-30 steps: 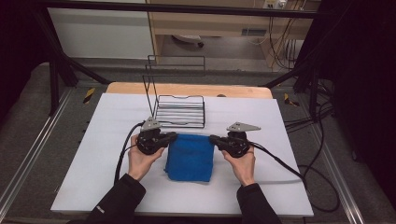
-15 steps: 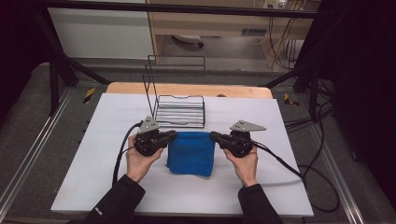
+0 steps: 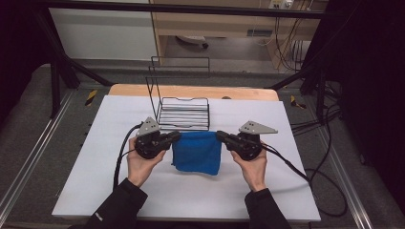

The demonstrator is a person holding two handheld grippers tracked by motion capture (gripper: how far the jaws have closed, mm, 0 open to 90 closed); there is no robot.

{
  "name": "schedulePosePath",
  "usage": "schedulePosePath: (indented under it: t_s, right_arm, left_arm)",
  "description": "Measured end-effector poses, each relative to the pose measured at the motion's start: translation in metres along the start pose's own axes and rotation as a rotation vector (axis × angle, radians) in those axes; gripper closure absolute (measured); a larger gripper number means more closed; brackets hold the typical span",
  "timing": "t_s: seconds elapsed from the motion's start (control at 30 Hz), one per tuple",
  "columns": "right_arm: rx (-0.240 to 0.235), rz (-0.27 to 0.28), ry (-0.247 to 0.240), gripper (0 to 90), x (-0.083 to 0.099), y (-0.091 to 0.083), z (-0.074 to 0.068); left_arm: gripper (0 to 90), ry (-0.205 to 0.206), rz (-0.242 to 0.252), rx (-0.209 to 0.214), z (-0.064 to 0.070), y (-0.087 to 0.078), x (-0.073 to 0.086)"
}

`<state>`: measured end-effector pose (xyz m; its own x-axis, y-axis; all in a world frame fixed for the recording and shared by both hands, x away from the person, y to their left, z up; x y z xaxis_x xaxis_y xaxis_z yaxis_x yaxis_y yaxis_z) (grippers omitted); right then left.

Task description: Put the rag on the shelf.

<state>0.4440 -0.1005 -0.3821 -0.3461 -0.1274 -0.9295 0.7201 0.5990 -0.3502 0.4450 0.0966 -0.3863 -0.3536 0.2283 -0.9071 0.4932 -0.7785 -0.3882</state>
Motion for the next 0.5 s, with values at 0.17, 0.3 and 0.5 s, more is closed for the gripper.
schedulePosePath:
  t_s: [0.17, 0.3, 0.5]
  right_arm:
    - [0.002, 0.021, -0.016, 86.4, -0.007, -0.006, -0.002]
    - [0.002, 0.049, -0.023, 86.5, -0.013, -0.011, -0.004]
    - [0.002, 0.081, -0.031, 86.4, -0.021, -0.018, -0.007]
  left_arm:
    - [84.4, 0.008, 0.020, 0.006, 0.004, -0.005, -0.006]
    - [84.4, 0.019, 0.037, 0.007, 0.008, -0.009, -0.012]
    - [84.4, 0.030, 0.059, 0.010, 0.013, -0.013, -0.018]
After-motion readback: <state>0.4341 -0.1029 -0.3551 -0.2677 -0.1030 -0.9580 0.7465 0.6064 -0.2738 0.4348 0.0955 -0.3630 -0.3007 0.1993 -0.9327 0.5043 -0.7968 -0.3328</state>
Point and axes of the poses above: each handheld gripper's, and its own axes: y roughly forward along the jaws, x roughly out of its underside, z roughly to its right, the point moved 8 cm from there along y, roughly forward along the jaws, and after that the axes turned 8 degrees about x, right-handed, at the moved point
